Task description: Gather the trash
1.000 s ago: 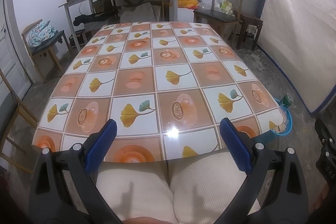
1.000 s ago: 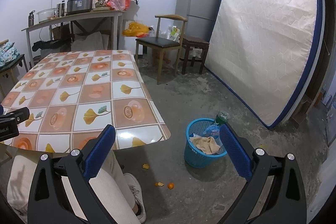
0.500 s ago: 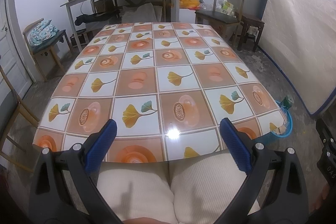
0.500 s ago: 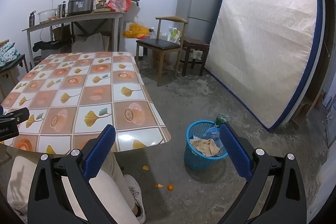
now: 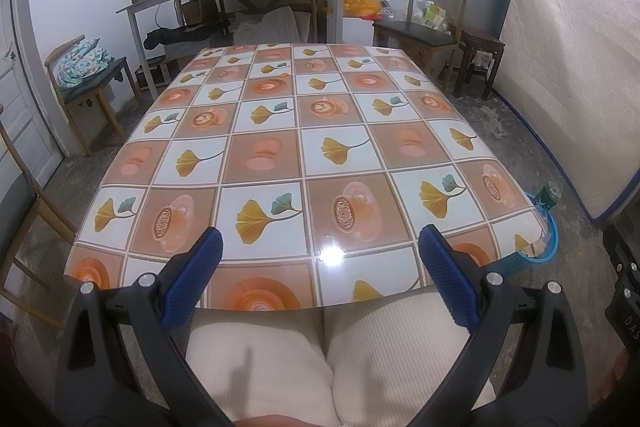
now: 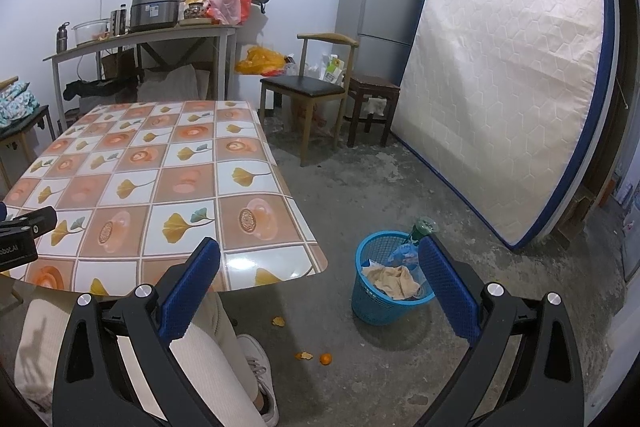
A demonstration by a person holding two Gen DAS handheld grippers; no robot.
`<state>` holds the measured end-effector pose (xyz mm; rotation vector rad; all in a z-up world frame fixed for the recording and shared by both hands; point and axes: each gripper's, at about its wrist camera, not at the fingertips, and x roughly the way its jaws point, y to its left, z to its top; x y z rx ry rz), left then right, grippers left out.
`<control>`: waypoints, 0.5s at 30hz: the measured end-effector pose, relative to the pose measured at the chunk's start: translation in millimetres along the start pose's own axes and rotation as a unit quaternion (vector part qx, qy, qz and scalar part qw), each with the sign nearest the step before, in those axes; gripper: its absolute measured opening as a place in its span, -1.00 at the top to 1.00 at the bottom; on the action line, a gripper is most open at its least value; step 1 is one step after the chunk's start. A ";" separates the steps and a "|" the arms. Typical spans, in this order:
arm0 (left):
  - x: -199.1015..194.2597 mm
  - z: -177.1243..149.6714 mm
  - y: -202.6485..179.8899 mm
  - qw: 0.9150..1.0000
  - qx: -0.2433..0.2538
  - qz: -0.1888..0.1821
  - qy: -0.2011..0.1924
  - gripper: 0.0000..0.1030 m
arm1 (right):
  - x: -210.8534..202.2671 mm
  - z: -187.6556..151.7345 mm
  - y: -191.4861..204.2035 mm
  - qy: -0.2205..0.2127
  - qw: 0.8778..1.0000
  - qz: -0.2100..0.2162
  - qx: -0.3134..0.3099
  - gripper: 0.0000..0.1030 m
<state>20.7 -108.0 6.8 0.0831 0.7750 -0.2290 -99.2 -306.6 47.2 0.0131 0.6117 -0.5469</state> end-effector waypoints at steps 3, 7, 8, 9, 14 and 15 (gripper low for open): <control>0.1 0.1 0.3 1.000 0.000 0.000 0.000 -0.83 | 0.0 -0.2 0.5 0.000 1.000 0.000 0.000 -0.87; 0.3 -0.1 0.2 1.000 0.000 0.000 0.000 -0.83 | 0.1 -0.4 0.8 0.000 1.000 0.001 0.000 -0.87; 0.3 0.0 0.1 1.000 0.000 0.001 0.001 -0.83 | 0.1 -0.4 0.9 0.000 1.000 0.001 0.000 -0.87; 0.2 -0.3 -0.1 1.000 0.001 0.000 0.000 -0.83 | -0.2 -0.4 1.1 0.000 1.000 0.000 0.000 -0.87; 0.2 -0.3 -0.2 1.000 0.000 0.000 0.000 -0.83 | -2.1 0.2 3.2 0.000 1.000 0.002 -0.002 -0.87; 0.2 -0.1 0.3 1.000 0.000 0.000 0.000 -0.83 | -2.2 0.5 3.2 0.000 1.000 0.002 -0.002 -0.87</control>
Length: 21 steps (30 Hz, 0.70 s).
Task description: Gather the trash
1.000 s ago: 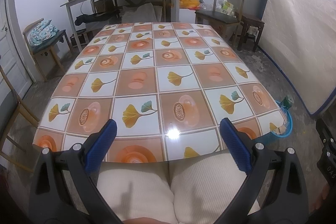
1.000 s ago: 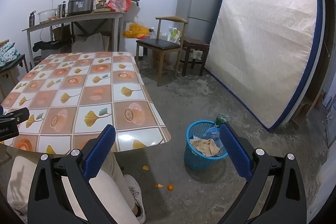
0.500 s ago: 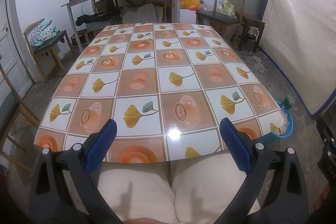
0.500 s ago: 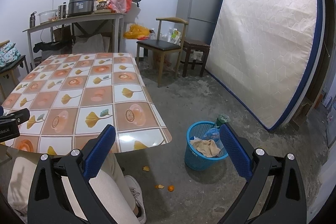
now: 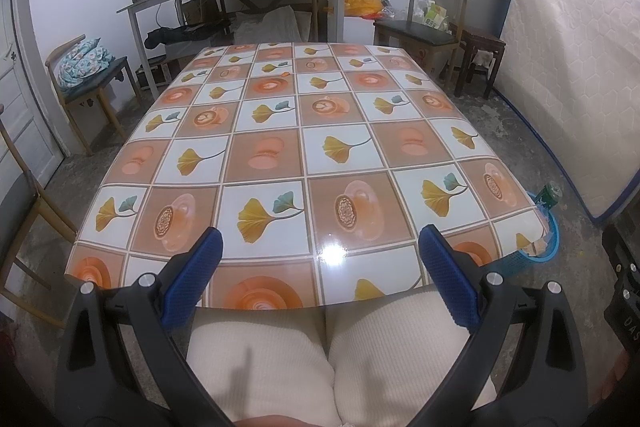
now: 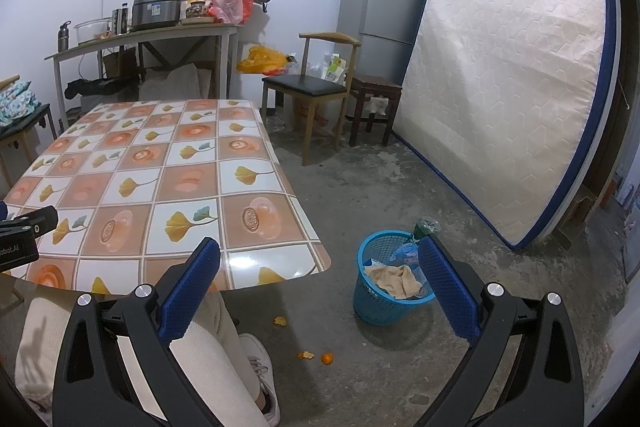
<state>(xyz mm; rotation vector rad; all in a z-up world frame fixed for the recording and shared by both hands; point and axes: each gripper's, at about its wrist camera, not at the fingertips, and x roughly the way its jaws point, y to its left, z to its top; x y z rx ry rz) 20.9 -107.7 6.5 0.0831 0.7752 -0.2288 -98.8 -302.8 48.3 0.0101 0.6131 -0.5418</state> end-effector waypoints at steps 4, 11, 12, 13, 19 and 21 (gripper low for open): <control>0.0 -0.2 -0.6 1.000 0.000 0.000 0.000 -0.83 | -0.1 -0.4 0.4 0.000 1.000 0.000 0.002 -0.87; 0.0 -0.1 -0.3 1.000 0.000 0.000 0.000 -0.83 | 0.1 -0.8 0.8 0.000 1.000 0.000 0.002 -0.87; 0.0 -0.2 -0.4 1.000 0.000 0.000 0.000 -0.83 | -0.3 -0.5 0.8 0.000 1.000 0.000 0.003 -0.87; 0.0 -0.1 -0.3 1.000 0.001 0.000 0.000 -0.83 | 0.2 -0.8 0.7 0.000 1.000 0.000 0.002 -0.87; 0.0 -0.2 -0.3 1.000 0.000 0.000 0.000 -0.83 | 1.4 -0.5 1.3 0.000 1.000 -0.001 0.002 -0.87; 0.1 -0.2 0.0 1.000 0.000 0.000 0.000 -0.83 | 1.2 -0.6 1.6 0.000 1.000 -0.001 0.002 -0.87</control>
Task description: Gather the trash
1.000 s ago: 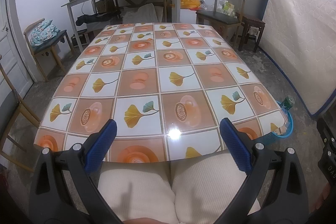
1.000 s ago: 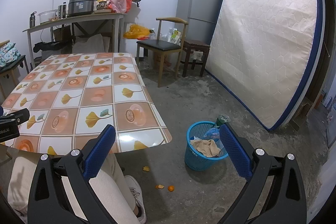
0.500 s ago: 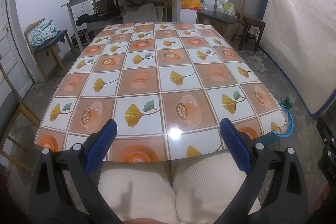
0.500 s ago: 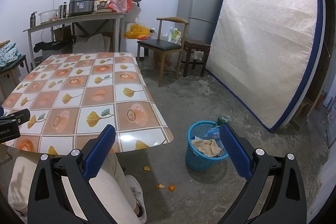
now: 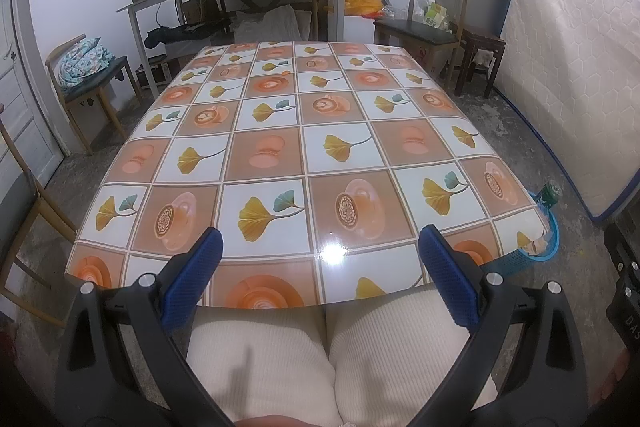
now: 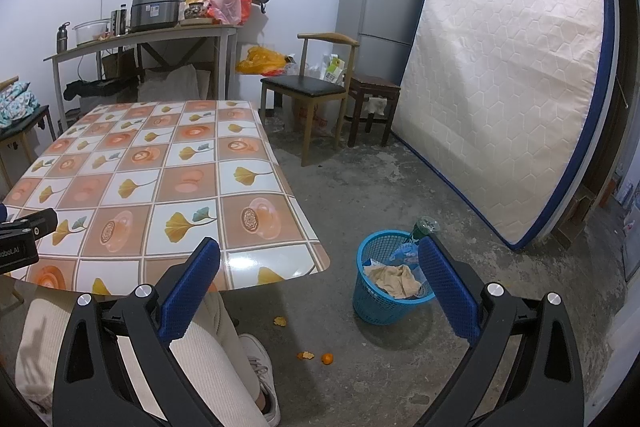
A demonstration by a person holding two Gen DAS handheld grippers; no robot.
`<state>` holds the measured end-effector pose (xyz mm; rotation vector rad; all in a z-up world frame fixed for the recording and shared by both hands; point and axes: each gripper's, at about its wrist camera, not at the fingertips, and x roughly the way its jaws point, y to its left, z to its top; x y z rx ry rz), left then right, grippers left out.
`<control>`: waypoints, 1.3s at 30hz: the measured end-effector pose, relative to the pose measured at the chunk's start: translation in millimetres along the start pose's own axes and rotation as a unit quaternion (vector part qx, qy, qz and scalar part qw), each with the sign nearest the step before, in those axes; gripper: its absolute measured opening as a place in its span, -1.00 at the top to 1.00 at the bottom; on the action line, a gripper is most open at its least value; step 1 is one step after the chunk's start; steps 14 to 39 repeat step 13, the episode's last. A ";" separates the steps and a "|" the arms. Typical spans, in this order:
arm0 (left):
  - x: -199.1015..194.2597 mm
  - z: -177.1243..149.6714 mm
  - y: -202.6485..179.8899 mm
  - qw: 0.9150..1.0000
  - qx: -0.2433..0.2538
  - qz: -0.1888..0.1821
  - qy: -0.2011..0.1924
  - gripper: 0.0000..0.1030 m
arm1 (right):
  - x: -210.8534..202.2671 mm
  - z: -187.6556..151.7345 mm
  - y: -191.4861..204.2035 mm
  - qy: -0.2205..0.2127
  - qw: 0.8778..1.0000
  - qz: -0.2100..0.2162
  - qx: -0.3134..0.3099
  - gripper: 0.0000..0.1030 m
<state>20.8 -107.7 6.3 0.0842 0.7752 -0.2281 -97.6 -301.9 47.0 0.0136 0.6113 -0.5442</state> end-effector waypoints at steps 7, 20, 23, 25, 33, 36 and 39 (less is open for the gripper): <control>0.0 0.0 -0.3 1.000 0.000 -0.001 0.000 -0.83 | 0.1 -0.1 -0.1 0.000 1.000 0.000 0.000 -0.87; -1.4 -0.5 0.5 1.000 -0.001 0.000 0.000 -0.83 | -0.3 -0.1 0.4 -0.001 1.000 0.001 -0.001 -0.87; -1.4 -0.5 0.5 1.000 -0.001 0.000 0.000 -0.83 | -0.3 -0.1 0.4 -0.001 1.000 0.001 -0.001 -0.87; -1.4 -0.5 0.5 1.000 -0.001 0.000 0.000 -0.83 | -0.3 -0.1 0.4 -0.001 1.000 0.001 -0.001 -0.87; -1.4 -0.5 0.5 1.000 -0.001 0.000 0.000 -0.83 | -0.3 -0.1 0.4 -0.001 1.000 0.001 -0.001 -0.87; -1.4 -0.5 0.5 1.000 -0.001 0.000 0.000 -0.83 | -0.3 -0.1 0.4 -0.001 1.000 0.001 -0.001 -0.87; -1.4 -0.5 0.5 1.000 -0.001 0.000 0.000 -0.83 | -0.3 -0.1 0.4 -0.001 1.000 0.001 -0.001 -0.87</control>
